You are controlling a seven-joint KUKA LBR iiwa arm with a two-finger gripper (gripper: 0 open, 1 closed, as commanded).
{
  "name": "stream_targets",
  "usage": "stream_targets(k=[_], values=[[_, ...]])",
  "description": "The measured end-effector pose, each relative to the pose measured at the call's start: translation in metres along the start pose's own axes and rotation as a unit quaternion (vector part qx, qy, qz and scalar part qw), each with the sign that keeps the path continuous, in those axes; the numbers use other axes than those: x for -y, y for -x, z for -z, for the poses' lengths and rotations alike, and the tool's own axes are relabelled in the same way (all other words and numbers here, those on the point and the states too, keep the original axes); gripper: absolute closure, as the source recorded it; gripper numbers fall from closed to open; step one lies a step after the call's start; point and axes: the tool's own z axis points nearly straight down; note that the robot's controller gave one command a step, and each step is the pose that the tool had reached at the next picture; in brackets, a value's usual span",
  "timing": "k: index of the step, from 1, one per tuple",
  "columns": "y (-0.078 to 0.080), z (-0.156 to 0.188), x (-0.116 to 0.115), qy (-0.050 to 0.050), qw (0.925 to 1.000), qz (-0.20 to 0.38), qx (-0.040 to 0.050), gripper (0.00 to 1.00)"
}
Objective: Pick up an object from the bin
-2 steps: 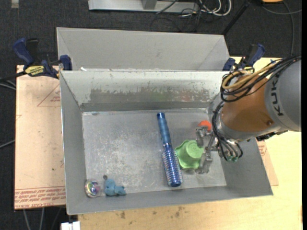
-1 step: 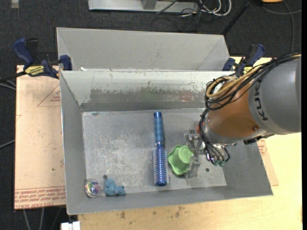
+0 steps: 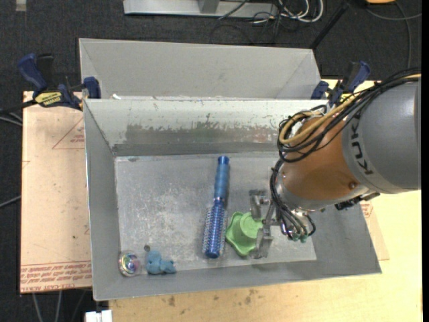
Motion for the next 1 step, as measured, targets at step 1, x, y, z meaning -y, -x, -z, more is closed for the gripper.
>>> stream_targets(k=[1], values=[[0.0274, -0.0318, 0.0203, 0.000, 0.9961, 0.088, -0.0020, 0.00]])
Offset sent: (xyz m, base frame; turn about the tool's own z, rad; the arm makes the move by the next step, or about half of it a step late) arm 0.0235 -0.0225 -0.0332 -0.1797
